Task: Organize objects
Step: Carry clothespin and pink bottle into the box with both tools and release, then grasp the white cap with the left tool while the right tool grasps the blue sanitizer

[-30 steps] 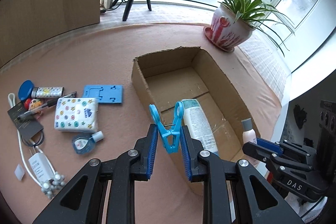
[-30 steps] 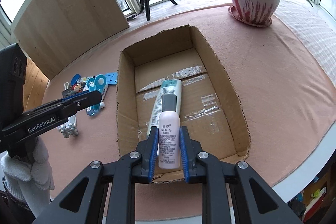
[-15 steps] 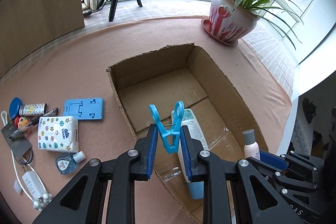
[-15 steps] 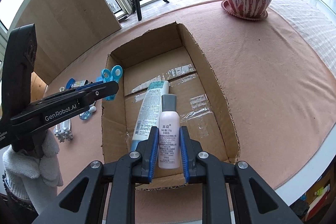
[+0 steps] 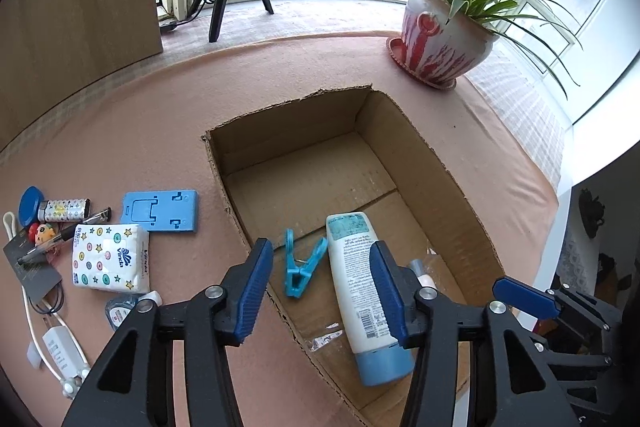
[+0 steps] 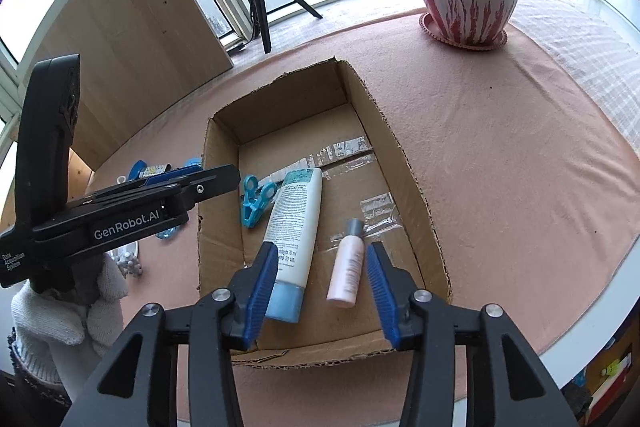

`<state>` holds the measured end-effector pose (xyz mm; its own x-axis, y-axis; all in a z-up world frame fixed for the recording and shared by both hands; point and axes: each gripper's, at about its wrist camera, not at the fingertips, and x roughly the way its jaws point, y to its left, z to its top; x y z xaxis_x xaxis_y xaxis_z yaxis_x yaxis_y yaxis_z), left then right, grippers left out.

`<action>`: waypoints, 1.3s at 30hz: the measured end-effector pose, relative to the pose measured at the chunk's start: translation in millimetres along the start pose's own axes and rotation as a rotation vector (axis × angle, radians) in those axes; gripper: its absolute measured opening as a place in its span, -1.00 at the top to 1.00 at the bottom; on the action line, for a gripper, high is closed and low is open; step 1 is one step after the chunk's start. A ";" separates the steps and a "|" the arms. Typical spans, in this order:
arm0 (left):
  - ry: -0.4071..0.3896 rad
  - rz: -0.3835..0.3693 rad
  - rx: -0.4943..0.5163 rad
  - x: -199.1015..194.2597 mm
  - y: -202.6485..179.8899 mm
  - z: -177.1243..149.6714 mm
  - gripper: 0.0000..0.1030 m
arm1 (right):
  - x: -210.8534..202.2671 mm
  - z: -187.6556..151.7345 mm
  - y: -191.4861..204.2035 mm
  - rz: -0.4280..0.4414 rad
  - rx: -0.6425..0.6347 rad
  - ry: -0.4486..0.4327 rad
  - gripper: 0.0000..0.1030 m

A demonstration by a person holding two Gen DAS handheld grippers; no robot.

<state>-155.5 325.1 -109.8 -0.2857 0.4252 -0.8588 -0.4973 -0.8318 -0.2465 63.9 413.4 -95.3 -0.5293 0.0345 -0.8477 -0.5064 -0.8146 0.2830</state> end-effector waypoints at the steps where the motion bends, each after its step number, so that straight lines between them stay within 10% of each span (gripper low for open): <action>1: -0.001 -0.002 -0.003 -0.9 0.9 -0.1 -0.05 | 0.2 0.2 0.4 0.001 0.000 0.002 0.15; 13: -0.051 0.012 -0.057 -37.1 32.1 -11.5 -0.05 | -0.5 2.0 24.5 0.037 -0.040 -0.021 0.14; 39: -0.059 0.235 -0.463 -117.9 271.3 -128.5 -0.30 | 67.2 21.0 174.1 0.191 -0.240 0.110 -0.12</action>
<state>-151.5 3.5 -133.0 -0.3979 0.2167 -0.8914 -0.0036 -0.9721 -0.2347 -74.2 286.1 -93.6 -0.5159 -0.1843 -0.8366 -0.2231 -0.9140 0.3389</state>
